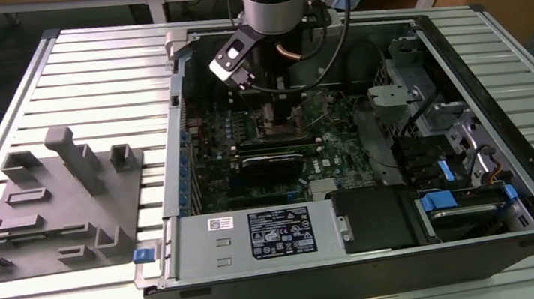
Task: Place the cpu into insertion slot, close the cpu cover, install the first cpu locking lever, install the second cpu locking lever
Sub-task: 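Place the cpu into insertion slot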
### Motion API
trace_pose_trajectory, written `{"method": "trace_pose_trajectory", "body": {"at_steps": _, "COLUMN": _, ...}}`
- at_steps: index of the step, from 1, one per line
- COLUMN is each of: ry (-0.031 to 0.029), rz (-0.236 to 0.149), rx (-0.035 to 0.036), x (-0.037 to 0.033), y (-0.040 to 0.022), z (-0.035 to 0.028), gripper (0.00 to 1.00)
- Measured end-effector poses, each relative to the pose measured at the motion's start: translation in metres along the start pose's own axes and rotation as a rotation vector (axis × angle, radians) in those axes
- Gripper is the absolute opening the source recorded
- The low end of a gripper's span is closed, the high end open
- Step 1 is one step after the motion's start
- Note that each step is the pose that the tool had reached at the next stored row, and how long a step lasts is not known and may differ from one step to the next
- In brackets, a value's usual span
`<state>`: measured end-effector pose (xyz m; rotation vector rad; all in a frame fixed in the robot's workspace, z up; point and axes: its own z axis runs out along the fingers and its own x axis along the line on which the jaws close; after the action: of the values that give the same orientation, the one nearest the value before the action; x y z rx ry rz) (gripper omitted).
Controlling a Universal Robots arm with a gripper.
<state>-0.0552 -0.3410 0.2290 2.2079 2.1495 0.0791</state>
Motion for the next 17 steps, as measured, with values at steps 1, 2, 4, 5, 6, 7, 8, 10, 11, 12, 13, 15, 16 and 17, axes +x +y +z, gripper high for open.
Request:
{"method": "trace_pose_trajectory", "body": {"at_steps": 1, "ry": -0.0001, "rz": 0.000, "rx": -0.0001, "x": 0.0058, "y": -0.0004, "z": 0.0025, "gripper": 0.54}}
{"method": "trace_pose_trajectory", "body": {"at_steps": 2, "ry": 0.0001, "rz": 0.000, "rx": -0.0001, "x": 0.0077, "y": -0.0005, "z": 0.0034, "gripper": 0.54}}
{"method": "trace_pose_trajectory", "body": {"at_steps": 4, "ry": 0.0001, "rz": 0.000, "rx": -0.0001, "x": 0.0104, "y": -0.0007, "z": 0.0050, "gripper": 0.54}}
{"method": "trace_pose_trajectory", "body": {"at_steps": 5, "ry": 0.0003, "rz": 0.000, "rx": -0.0002, "x": 0.0105, "y": -0.0007, "z": 0.0059, "gripper": 0.54}}
{"method": "trace_pose_trajectory", "body": {"at_steps": 6, "ry": 0.0002, "rz": 0.000, "rx": -0.0003, "x": 0.0105, "y": -0.0006, "z": 0.0065, "gripper": 0.54}}
{"method": "trace_pose_trajectory", "body": {"at_steps": 7, "ry": 0.0001, "rz": 0.000, "rx": -0.0003, "x": 0.0105, "y": 0.0002, "z": 0.0069, "gripper": 0.54}}
{"method": "trace_pose_trajectory", "body": {"at_steps": 8, "ry": 0.0000, "rz": 0.000, "rx": -0.0002, "x": 0.0105, "y": 0.0011, "z": 0.0073, "gripper": 0.54}}
{"method": "trace_pose_trajectory", "body": {"at_steps": 10, "ry": 0.0001, "rz": 0.000, "rx": -0.0003, "x": 0.0106, "y": 0.0027, "z": 0.0081, "gripper": 0.54}}
{"method": "trace_pose_trajectory", "body": {"at_steps": 11, "ry": 0.0002, "rz": 0.000, "rx": -0.0004, "x": 0.0105, "y": 0.0030, "z": 0.0087, "gripper": 0.54}}
{"method": "trace_pose_trajectory", "body": {"at_steps": 12, "ry": 0.0001, "rz": 0.000, "rx": -0.0003, "x": 0.0104, "y": 0.0032, "z": 0.0093, "gripper": 0.54}}
{"method": "trace_pose_trajectory", "body": {"at_steps": 13, "ry": -0.0001, "rz": 0.000, "rx": -0.0002, "x": 0.0099, "y": 0.0032, "z": 0.0098, "gripper": 0.54}}
{"method": "trace_pose_trajectory", "body": {"at_steps": 15, "ry": -0.0003, "rz": 0.005, "rx": -0.0003, "x": 0.0091, "y": 0.0031, "z": 0.0114, "gripper": 0.54}}
{"method": "trace_pose_trajectory", "body": {"at_steps": 16, "ry": -0.0006, "rz": 0.009, "rx": -0.0002, "x": 0.0088, "y": 0.0030, "z": 0.0119, "gripper": 0.54}}
{"method": "trace_pose_trajectory", "body": {"at_steps": 17, "ry": -0.0010, "rz": 0.013, "rx": -0.0002, "x": 0.0086, "y": 0.0030, "z": 0.0123, "gripper": 0.54}}
